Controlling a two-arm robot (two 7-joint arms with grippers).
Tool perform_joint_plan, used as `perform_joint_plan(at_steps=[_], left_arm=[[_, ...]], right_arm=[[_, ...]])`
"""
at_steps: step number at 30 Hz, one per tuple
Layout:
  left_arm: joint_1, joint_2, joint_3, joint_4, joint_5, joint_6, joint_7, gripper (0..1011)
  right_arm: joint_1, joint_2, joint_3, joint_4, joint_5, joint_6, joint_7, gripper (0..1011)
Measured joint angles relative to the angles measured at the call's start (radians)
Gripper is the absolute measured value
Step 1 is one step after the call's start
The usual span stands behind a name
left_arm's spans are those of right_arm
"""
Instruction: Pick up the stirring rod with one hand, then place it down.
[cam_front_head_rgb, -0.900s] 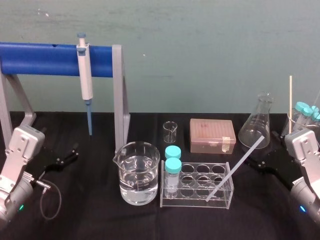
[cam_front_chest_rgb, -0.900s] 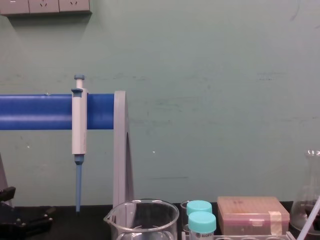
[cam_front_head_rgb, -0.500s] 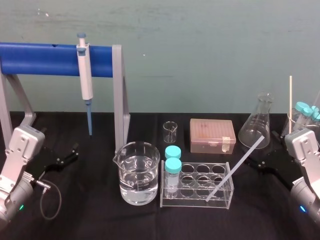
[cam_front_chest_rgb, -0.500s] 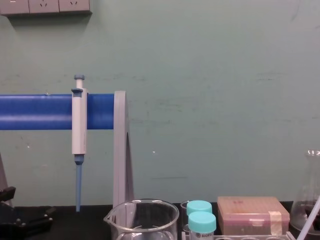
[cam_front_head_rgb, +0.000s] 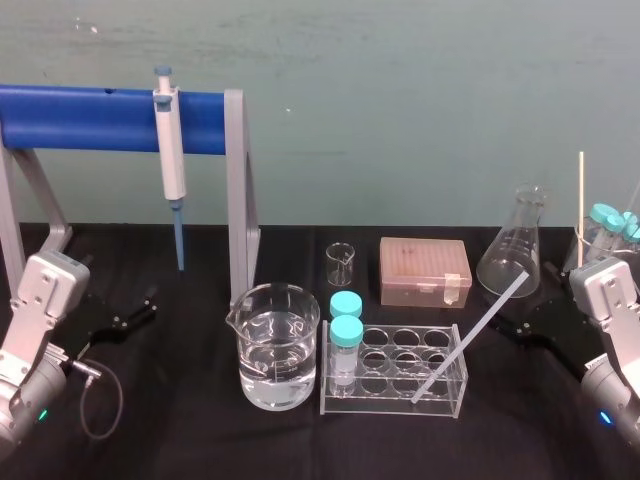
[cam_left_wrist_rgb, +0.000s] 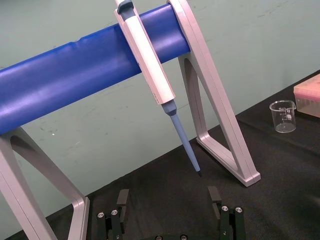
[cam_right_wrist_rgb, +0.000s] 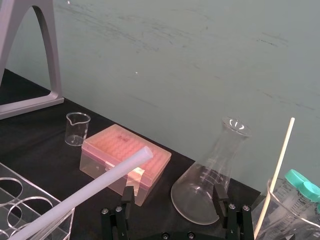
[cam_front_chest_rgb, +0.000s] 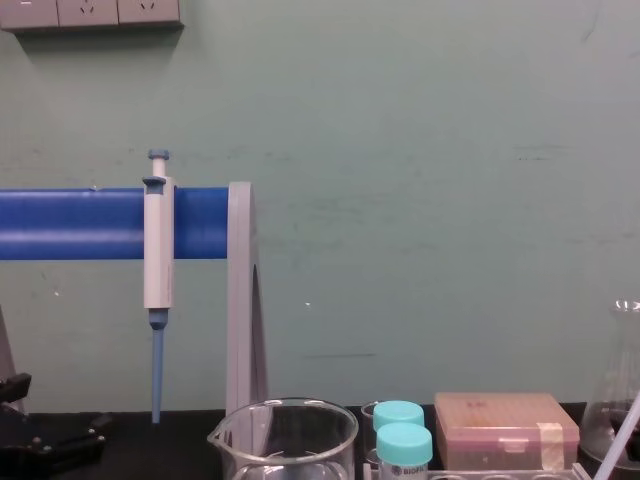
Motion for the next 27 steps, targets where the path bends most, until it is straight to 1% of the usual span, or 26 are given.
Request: perform_joint_plan(at_steps=[24, 27], left_arm=[[0.000, 0.000, 0.000, 0.000, 0.000, 0.000, 0.000, 1000], [0.000, 0.000, 0.000, 0.000, 0.000, 0.000, 0.000, 1000]], right_arm=[[0.000, 0.000, 0.000, 0.000, 0.000, 0.000, 0.000, 1003], [0.000, -0.003, 0.008, 0.000, 0.003, -0.002, 0.007, 1003]])
